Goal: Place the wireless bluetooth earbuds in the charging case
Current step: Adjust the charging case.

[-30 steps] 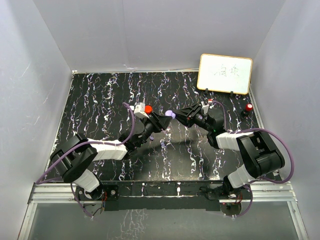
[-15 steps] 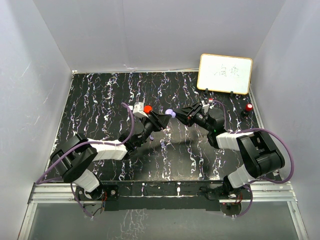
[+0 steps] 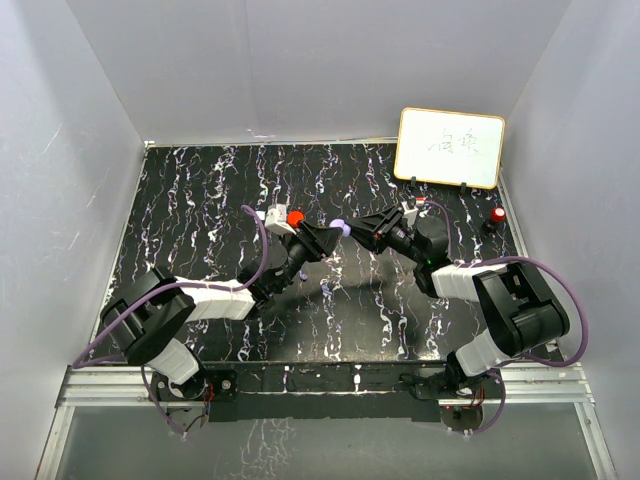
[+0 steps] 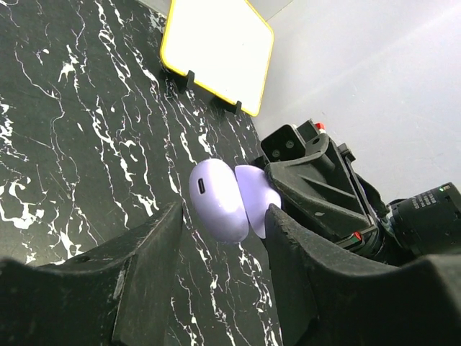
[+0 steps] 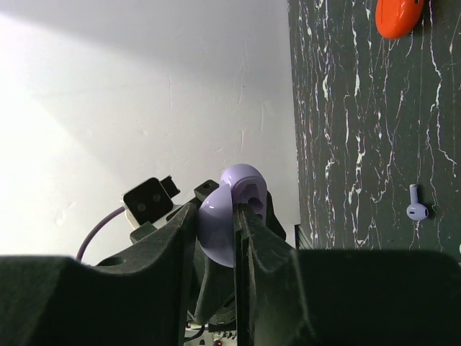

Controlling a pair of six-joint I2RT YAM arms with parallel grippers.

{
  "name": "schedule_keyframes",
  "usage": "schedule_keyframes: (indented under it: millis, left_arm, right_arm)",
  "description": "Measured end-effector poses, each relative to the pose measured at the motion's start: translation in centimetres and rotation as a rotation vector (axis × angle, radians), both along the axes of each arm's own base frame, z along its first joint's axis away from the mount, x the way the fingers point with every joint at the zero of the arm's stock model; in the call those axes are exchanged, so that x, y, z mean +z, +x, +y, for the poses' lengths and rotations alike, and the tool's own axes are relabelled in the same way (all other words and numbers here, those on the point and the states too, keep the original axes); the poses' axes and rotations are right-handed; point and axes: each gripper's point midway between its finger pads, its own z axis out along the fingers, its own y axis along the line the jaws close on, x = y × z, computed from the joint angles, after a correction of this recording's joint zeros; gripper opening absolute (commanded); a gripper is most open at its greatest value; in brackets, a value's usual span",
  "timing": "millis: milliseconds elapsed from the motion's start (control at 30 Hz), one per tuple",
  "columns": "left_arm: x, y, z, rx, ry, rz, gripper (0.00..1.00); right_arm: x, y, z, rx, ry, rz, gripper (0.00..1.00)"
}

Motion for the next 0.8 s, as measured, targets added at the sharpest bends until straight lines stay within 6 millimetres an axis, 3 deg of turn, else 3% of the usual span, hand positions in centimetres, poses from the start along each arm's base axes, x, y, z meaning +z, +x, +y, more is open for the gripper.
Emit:
schedule_keyframes:
  millis: [467, 800]
  left_arm:
    - [0.2, 0.6, 0.0, 0.02, -0.012, -0.006, 0.37]
    - [0.2, 0.9, 0.3, 0.042, -0.01, -0.006, 0.37]
  right_arm:
    - [0.1, -0.1, 0.4, 0.001, 0.01, 0.013, 0.08]
    - [0.1, -0.7, 1.1, 0.023, 0.013, 0.016, 0.08]
